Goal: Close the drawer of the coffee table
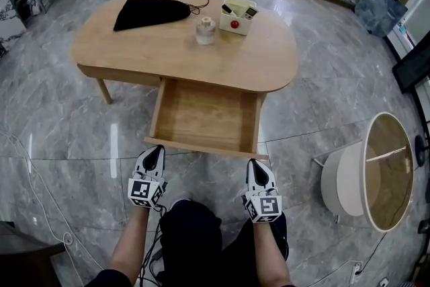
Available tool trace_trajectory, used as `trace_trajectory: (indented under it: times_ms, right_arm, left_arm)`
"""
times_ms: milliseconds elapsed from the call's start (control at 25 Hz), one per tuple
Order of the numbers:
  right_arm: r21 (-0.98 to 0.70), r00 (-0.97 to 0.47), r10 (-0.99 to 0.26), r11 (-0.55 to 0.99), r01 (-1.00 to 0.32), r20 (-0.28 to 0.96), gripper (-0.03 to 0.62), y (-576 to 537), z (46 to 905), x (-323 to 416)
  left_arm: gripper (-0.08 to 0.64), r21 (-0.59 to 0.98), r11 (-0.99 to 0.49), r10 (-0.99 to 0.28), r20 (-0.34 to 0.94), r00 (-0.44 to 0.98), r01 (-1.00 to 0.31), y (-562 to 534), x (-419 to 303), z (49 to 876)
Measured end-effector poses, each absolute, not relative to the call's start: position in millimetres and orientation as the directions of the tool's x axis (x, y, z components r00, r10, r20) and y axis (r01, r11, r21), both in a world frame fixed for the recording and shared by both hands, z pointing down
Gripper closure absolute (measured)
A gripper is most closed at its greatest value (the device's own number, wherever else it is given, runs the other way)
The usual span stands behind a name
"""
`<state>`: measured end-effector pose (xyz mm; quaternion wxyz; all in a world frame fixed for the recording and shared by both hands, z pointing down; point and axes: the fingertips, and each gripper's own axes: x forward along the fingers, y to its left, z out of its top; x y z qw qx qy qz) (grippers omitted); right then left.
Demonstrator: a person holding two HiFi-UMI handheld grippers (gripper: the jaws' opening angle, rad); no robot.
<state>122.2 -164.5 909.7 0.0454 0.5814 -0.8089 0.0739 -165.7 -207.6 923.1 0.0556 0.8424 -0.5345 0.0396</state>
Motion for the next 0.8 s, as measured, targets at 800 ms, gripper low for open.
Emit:
trace_trajectory:
  times_ms: [800]
  right_arm:
    - [-0.042, -0.283, -0.949, 0.279, -0.959, 0.142, 0.566, -196.7, 880.6, 130.5]
  left_arm:
    - [0.535, 0.052, -0.443, -0.888, 0.115, 0.446, -0.895, -234.6, -158.3, 894.8]
